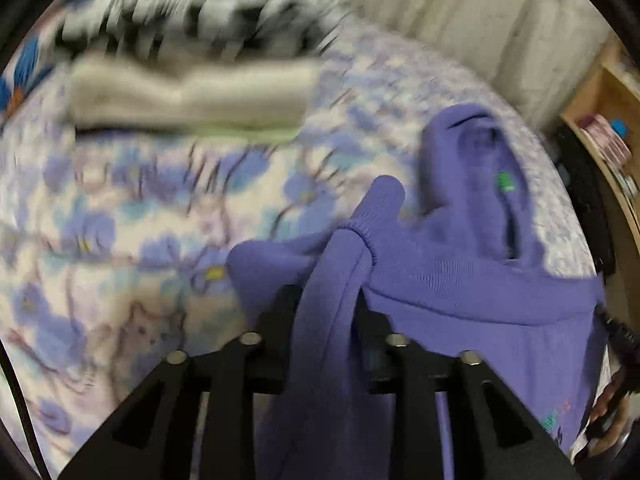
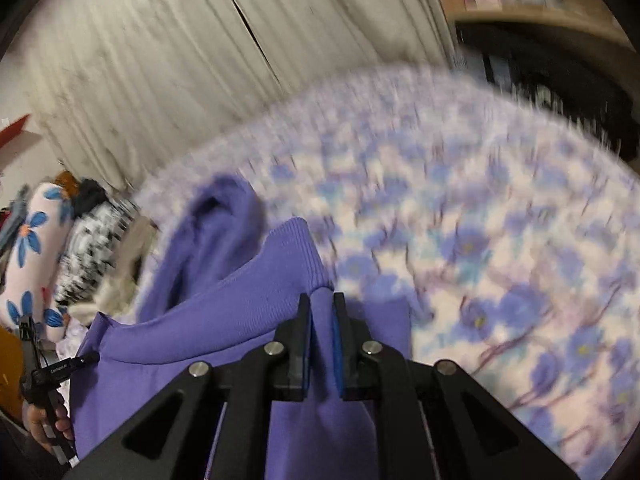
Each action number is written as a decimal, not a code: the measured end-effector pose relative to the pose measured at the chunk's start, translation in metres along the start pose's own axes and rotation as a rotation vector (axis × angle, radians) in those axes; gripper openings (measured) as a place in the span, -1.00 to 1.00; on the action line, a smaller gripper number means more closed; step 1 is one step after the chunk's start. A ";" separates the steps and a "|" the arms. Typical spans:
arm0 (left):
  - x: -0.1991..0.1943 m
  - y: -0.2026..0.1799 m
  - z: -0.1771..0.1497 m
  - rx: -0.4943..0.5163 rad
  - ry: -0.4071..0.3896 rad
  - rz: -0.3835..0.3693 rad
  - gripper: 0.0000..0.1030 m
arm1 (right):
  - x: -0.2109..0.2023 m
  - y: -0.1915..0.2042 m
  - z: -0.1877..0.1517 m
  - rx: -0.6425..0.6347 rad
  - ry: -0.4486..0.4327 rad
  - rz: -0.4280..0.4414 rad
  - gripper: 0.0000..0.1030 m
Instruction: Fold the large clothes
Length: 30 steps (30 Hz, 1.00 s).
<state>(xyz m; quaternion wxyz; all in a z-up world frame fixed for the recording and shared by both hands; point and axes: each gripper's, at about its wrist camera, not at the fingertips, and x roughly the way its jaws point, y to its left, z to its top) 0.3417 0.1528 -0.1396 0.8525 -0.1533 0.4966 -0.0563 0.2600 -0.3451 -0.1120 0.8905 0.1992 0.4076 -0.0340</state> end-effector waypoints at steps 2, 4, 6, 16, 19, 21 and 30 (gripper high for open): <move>0.007 0.014 -0.004 -0.051 0.000 -0.028 -0.08 | 0.031 -0.012 -0.008 0.041 0.104 -0.044 -0.65; 0.003 0.016 -0.006 -0.046 -0.003 -0.043 -0.04 | 0.030 -0.012 -0.012 0.033 0.087 -0.036 -0.62; -0.001 0.013 -0.006 -0.019 -0.003 -0.025 0.03 | 0.024 -0.008 -0.010 0.005 0.086 -0.045 -0.49; -0.011 -0.028 0.013 0.193 -0.080 0.150 0.15 | -0.002 0.016 -0.002 -0.059 0.013 -0.009 -0.22; 0.004 -0.043 0.019 0.246 -0.059 0.187 0.15 | 0.009 0.021 0.001 -0.054 0.026 -0.012 -0.22; 0.016 -0.051 0.020 0.272 -0.037 0.206 -0.07 | 0.014 0.022 0.001 -0.052 0.020 -0.020 -0.22; -0.003 -0.025 0.003 0.152 -0.098 0.124 -0.80 | 0.030 0.009 -0.005 -0.055 0.017 -0.108 -0.22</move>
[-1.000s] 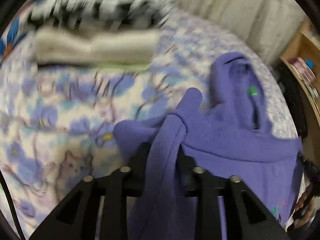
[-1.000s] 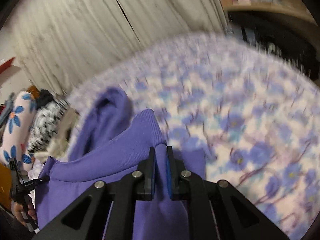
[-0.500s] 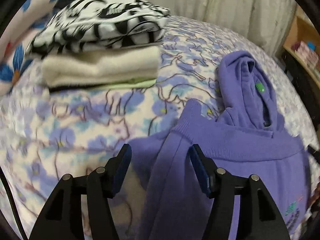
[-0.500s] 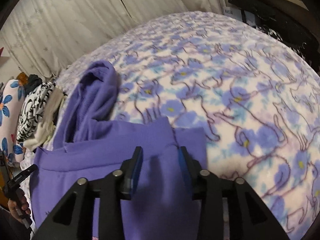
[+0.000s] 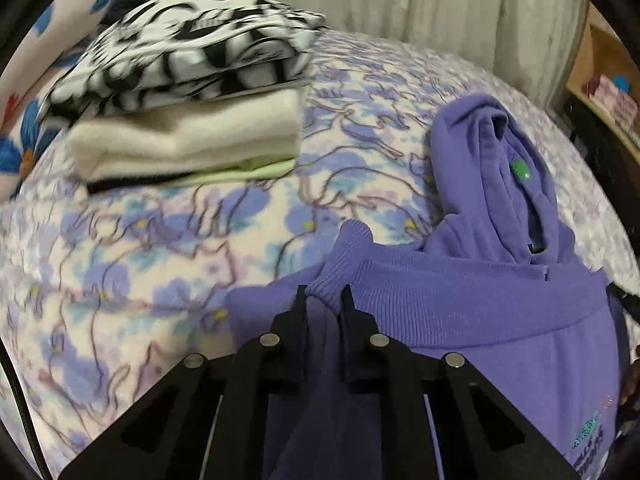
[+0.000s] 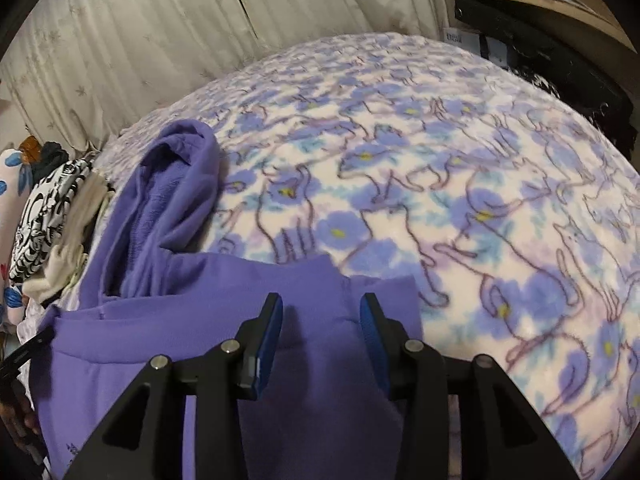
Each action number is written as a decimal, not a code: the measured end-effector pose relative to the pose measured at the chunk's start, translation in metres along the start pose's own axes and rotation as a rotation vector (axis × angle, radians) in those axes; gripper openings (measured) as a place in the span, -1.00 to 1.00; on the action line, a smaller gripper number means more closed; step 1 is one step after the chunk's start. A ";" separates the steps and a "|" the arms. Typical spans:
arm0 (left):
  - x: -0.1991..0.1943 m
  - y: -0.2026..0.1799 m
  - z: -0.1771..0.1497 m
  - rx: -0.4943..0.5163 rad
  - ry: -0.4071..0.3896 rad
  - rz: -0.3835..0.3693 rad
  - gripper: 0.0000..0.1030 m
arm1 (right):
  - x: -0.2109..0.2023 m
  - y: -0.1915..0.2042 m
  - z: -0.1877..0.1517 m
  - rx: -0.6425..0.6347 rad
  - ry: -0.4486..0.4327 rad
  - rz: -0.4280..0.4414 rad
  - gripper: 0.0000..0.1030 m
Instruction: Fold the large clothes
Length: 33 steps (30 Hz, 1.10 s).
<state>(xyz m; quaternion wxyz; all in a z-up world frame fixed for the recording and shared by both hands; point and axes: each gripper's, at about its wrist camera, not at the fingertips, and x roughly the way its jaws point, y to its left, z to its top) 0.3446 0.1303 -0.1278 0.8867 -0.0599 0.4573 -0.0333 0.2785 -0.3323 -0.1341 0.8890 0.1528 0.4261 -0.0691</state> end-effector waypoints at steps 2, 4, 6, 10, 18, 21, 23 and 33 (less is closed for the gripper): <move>0.008 0.013 -0.011 -0.031 0.034 -0.038 -0.79 | 0.009 -0.009 -0.004 0.028 0.024 0.023 -0.22; 0.008 0.018 -0.014 -0.045 0.019 -0.062 -0.75 | 0.009 -0.010 -0.004 0.035 0.017 0.023 -0.22; 0.005 0.017 -0.012 -0.050 0.014 -0.071 -0.71 | 0.007 -0.002 -0.005 0.000 0.008 -0.014 -0.22; -0.002 0.011 -0.011 -0.034 -0.007 -0.056 -0.65 | 0.001 0.004 -0.008 -0.042 -0.002 -0.063 -0.22; -0.011 0.003 -0.005 -0.038 0.026 -0.004 -0.12 | -0.014 0.001 -0.011 -0.006 0.039 -0.049 -0.22; -0.035 -0.002 -0.005 -0.015 -0.013 0.039 0.23 | -0.033 0.002 -0.016 -0.015 0.036 -0.035 -0.22; -0.055 -0.007 -0.007 0.010 -0.031 0.053 0.25 | -0.043 0.003 -0.019 -0.024 0.039 -0.024 -0.22; -0.095 -0.049 0.004 0.146 -0.015 0.058 0.25 | -0.068 0.032 -0.006 -0.085 0.109 0.092 -0.22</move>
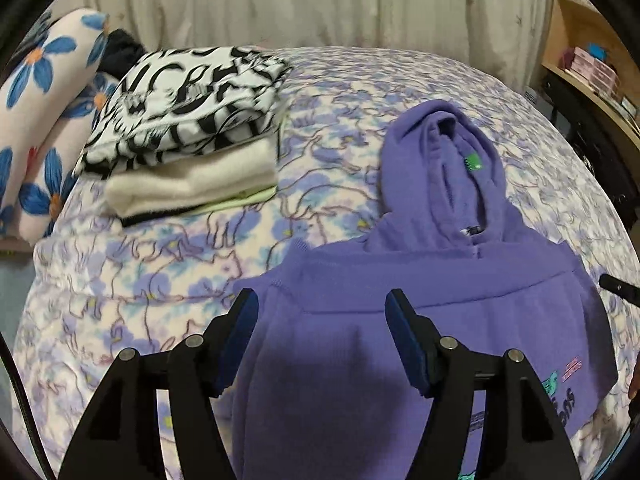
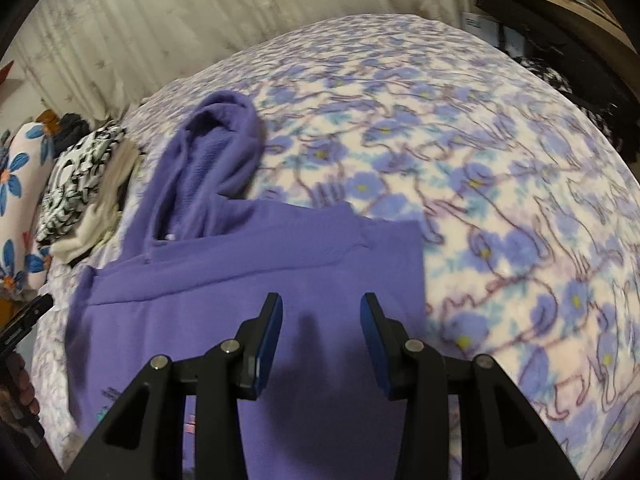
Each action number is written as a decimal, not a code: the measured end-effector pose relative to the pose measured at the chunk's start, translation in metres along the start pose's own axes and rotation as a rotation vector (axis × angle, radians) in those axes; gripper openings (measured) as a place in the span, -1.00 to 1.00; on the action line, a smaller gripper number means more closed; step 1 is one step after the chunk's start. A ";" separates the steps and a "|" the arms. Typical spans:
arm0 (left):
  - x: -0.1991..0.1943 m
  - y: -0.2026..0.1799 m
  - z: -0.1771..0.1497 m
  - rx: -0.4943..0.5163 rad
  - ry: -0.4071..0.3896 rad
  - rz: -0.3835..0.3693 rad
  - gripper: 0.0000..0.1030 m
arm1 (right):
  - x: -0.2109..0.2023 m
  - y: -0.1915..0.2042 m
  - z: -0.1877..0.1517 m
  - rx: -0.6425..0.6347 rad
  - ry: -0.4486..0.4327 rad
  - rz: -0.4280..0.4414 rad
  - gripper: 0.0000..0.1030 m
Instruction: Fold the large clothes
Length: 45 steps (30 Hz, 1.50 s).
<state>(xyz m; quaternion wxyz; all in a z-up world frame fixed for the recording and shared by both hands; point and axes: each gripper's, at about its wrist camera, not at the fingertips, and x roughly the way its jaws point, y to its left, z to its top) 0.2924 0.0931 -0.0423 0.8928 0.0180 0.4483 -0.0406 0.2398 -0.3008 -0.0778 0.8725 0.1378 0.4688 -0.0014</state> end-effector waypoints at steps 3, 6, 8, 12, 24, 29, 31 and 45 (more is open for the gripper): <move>0.006 -0.009 0.019 0.008 0.015 -0.001 0.26 | -0.003 0.014 0.021 -0.023 -0.017 0.015 -0.21; 0.024 -0.018 0.043 0.018 0.048 -0.010 0.26 | 0.001 0.025 0.050 -0.023 -0.032 0.028 -0.21; 0.044 -0.024 0.061 0.022 0.075 -0.005 0.27 | 0.010 0.030 0.071 -0.015 -0.035 0.034 -0.21; 0.087 -0.037 0.092 0.026 0.106 0.016 0.27 | 0.041 0.039 0.114 -0.004 -0.027 0.053 -0.21; 0.235 -0.070 0.141 -0.015 0.228 0.021 0.27 | 0.172 0.059 0.189 0.071 0.061 0.098 -0.21; 0.254 -0.071 0.147 -0.026 0.183 -0.015 0.15 | 0.200 0.059 0.196 0.046 0.032 0.061 -0.26; 0.254 -0.073 0.148 0.003 0.162 -0.043 -0.81 | 0.210 0.055 0.194 0.036 0.063 0.061 -0.89; 0.113 -0.049 0.146 0.032 0.032 -0.023 -0.94 | 0.059 0.055 0.160 -0.045 -0.145 0.207 -0.92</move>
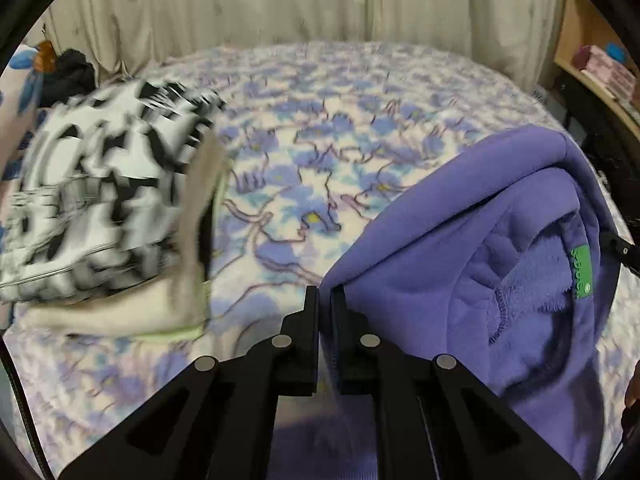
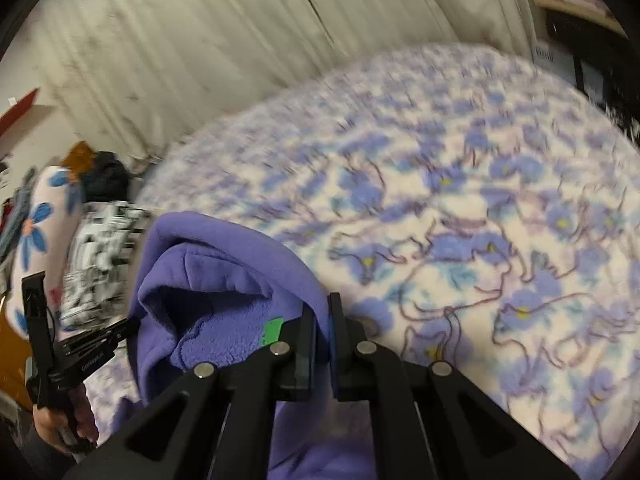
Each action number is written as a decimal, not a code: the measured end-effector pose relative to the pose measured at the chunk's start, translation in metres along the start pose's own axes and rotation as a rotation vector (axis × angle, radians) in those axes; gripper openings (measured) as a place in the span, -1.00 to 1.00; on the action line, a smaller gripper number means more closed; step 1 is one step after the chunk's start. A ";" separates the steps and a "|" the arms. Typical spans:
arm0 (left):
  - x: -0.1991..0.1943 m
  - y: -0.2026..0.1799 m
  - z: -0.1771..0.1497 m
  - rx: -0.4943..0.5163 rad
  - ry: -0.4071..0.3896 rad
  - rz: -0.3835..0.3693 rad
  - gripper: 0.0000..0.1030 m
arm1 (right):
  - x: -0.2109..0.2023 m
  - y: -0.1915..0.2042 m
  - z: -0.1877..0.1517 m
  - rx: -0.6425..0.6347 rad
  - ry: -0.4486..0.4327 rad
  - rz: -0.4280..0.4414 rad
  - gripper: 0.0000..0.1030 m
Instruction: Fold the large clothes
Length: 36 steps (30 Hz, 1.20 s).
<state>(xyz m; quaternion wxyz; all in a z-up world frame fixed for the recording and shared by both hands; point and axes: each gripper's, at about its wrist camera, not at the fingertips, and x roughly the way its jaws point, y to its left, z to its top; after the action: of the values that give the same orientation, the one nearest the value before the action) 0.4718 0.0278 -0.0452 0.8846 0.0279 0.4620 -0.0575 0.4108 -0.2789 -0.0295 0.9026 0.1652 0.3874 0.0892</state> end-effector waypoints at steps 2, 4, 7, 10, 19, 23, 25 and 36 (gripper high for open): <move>-0.032 0.004 -0.011 0.003 -0.009 -0.005 -0.94 | -0.028 0.014 -0.005 -0.026 -0.023 0.020 -0.92; -0.063 0.009 -0.026 -0.004 -0.020 -0.016 -0.94 | -0.056 0.031 -0.015 -0.064 -0.044 0.035 -0.92; -0.100 0.018 -0.056 -0.040 -0.031 -0.047 -0.94 | -0.094 0.050 -0.037 -0.136 -0.068 0.050 -0.92; -0.124 0.026 -0.094 -0.072 -0.023 -0.086 -0.94 | -0.126 0.058 -0.071 -0.188 -0.077 0.059 -0.91; -0.139 0.073 -0.231 -0.149 0.065 -0.066 -0.97 | -0.134 0.034 -0.205 -0.238 0.083 -0.056 -0.84; -0.137 0.080 -0.272 -0.160 0.128 -0.103 -0.89 | -0.132 0.013 -0.252 -0.194 0.162 -0.092 -0.84; -0.140 0.075 -0.286 -0.154 0.138 -0.122 -0.80 | -0.136 0.009 -0.266 -0.172 0.178 -0.084 -0.84; -0.142 0.040 -0.292 -0.210 0.050 -0.374 -0.11 | -0.165 0.032 -0.280 -0.044 0.116 0.119 0.14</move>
<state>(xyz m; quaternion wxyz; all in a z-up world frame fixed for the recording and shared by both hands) 0.1586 0.1078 -0.0952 0.8449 -0.1489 0.4843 -0.1714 0.0924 -0.2325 -0.0878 0.8751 0.1627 0.4265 0.1606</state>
